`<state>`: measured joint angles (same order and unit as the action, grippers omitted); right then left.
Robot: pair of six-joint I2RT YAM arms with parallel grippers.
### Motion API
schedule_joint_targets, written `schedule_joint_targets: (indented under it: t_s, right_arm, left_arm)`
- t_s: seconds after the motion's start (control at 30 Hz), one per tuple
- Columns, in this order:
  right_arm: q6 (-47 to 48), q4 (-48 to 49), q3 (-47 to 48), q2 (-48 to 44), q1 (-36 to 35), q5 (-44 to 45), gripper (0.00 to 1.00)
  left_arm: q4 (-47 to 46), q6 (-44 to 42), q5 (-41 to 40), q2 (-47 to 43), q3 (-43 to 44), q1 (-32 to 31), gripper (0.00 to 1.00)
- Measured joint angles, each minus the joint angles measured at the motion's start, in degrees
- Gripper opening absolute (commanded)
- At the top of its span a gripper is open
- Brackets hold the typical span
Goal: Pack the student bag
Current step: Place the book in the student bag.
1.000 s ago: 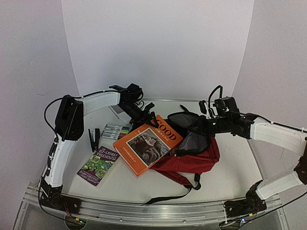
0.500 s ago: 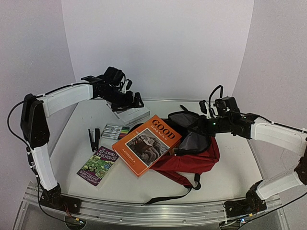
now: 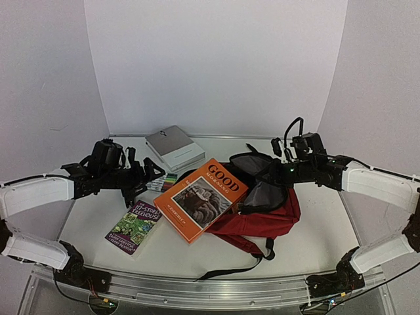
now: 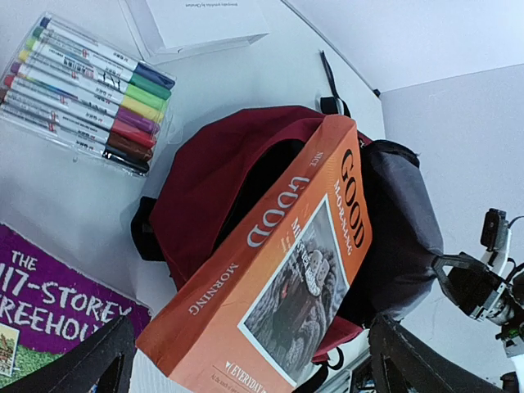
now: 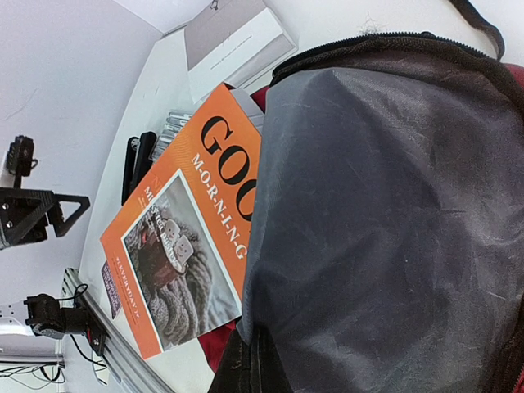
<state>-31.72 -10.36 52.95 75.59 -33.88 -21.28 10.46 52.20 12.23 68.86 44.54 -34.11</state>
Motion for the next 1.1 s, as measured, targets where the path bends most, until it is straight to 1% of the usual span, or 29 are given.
schedule_joint_targets:
  t_s: [0.17,0.4,0.63,0.87,0.97,1.1]
  right_arm:
    - [-0.23,0.41,0.01,1.17,-0.55,0.23,0.00]
    - [-0.68,0.41,0.43,1.57,-0.95,0.66,0.00]
    - [-1.12,0.41,1.13,2.42,-1.34,0.83,0.00]
    - [-1.30,0.33,2.04,2.89,-1.54,0.85,0.00]
    - [-1.30,0.30,2.22,2.93,-1.56,0.85,0.00]
    - [-1.32,0.28,2.23,2.93,-1.58,0.87,0.00]
  left_arm:
    - [-8.21,7.25,0.31,-5.84,-10.18,-0.35,1.00]
    - [-15.58,13.52,1.22,-6.57,-17.86,-2.43,1.00]
    - [-20.10,15.68,1.53,-3.54,-19.10,-6.86,1.00]
    - [-24.31,16.89,1.01,2.00,-19.20,-10.36,0.99]
    - [-25.93,16.94,0.96,5.28,-19.20,-11.63,0.93]
    - [-27.58,16.86,-0.30,7.29,-19.20,-13.60,0.78]
